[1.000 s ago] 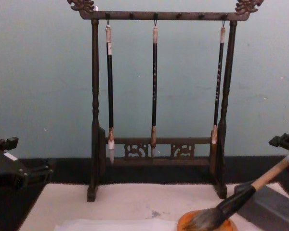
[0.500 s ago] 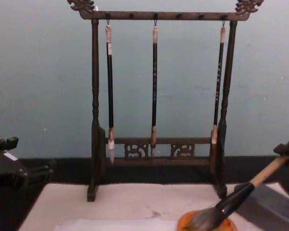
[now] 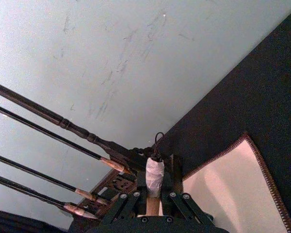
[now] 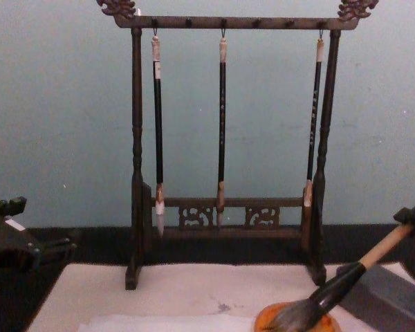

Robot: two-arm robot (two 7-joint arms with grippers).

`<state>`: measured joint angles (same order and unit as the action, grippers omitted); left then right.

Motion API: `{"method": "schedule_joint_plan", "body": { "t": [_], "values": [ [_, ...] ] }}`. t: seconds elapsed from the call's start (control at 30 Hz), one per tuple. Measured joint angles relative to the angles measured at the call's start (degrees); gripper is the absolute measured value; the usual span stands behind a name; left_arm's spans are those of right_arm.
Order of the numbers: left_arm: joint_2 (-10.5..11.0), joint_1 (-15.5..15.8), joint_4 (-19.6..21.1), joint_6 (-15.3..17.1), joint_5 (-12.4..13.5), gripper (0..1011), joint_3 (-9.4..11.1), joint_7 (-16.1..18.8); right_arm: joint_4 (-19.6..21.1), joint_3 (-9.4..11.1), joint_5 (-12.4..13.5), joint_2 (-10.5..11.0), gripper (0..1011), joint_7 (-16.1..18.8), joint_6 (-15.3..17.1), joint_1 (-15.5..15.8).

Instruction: Pick up the brush from the inkstone, write on the paper, then place the brush back to its original position.

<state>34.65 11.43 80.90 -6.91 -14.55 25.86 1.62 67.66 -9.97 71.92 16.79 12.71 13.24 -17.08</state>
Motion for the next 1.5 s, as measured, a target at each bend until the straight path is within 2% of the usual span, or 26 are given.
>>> {"method": "schedule_joint_plan", "body": {
  "t": [0.97,1.37,1.5],
  "values": [
    [0.00,0.00,0.00,0.00,0.00,1010,0.00,0.00,-0.01,-0.01,0.00,0.00,163,-0.02,0.00,0.00],
    [0.00,0.00,0.00,0.00,0.00,1010,0.00,0.00,4.59,-1.05,2.97,2.46,163,1.44,1.36,-0.70],
    [0.00,0.00,0.00,0.00,0.00,1010,0.00,0.00,6.17,-2.03,2.87,3.60,163,1.90,1.56,-1.67]
  ]
}}
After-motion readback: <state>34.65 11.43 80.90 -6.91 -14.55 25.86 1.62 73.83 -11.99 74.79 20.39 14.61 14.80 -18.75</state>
